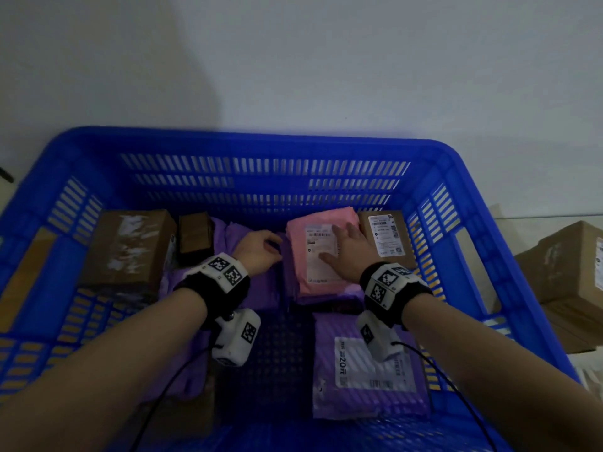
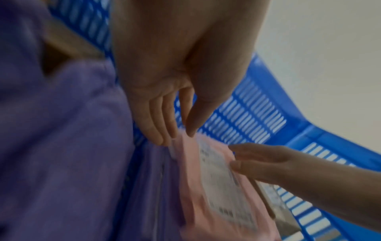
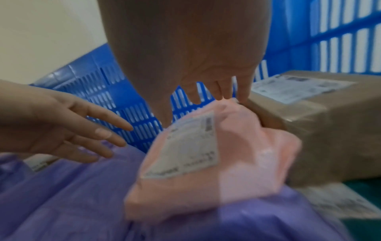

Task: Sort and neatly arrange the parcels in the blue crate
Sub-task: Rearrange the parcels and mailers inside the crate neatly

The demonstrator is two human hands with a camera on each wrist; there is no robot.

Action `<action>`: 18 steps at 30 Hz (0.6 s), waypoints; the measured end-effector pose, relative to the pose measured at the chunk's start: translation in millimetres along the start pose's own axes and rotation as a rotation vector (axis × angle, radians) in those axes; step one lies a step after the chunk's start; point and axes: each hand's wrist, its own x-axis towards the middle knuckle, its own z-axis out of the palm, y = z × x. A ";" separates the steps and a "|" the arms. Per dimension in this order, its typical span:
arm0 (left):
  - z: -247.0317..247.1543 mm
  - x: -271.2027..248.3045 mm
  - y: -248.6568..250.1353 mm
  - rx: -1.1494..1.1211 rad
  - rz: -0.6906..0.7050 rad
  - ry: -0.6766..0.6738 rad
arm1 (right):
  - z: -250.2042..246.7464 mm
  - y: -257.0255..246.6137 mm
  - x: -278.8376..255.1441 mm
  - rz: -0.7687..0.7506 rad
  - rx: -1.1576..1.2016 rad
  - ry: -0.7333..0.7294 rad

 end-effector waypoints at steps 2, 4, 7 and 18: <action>-21.4 -7.1 -1.4 0.062 0.073 0.033 | -4.0 -14.4 -3.7 -0.057 0.070 0.038; -42.5 -14.5 -4.0 0.115 0.120 0.052 | -3.7 -33.1 -6.7 -0.143 0.151 0.039; -71.6 -26.5 -9.6 0.218 0.119 0.078 | 1.9 -66.5 -11.6 -0.251 0.254 -0.033; -117.3 -69.6 -45.9 0.498 -0.022 -0.084 | 60.3 -161.6 -15.0 -0.343 0.468 -0.312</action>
